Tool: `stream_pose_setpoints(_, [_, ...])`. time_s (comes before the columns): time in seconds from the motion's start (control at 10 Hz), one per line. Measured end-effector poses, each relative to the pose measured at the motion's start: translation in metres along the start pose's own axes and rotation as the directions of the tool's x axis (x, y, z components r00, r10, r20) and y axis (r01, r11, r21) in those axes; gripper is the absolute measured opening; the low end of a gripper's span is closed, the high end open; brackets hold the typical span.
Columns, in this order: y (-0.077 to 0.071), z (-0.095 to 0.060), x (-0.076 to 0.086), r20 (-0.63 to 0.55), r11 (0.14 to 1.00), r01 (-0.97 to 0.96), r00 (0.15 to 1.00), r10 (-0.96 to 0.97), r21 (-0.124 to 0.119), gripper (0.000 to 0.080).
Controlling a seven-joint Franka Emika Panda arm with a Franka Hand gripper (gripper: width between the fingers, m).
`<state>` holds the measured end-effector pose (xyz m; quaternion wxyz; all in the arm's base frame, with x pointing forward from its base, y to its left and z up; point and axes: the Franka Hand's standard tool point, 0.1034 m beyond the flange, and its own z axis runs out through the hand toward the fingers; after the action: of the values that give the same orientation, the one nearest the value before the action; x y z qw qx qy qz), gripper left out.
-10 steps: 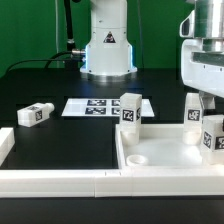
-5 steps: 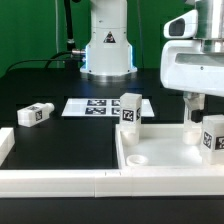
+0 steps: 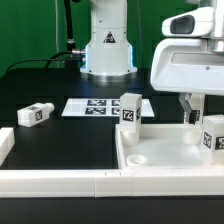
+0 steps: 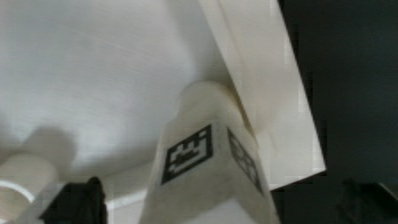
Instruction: Assemble square table
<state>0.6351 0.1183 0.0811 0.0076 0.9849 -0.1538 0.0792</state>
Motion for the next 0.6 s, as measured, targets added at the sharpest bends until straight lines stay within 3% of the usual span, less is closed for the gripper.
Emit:
stream_pose_setpoints(0.4, [0.0033,-0.0002,0.0024,-0.002,0.931,0.364,0.931,-0.365,-0.021,0.0649])
stream_pose_setpoints(0.5, [0.0044,0.0001,0.0027,-0.001,0.924,0.382,0.924,-0.382,-0.024,0.0504])
stream_pose_setpoints(0.6, [0.0044,0.0001,0.0026,-0.001,0.932,0.362,0.932,-0.362,-0.024,0.0504])
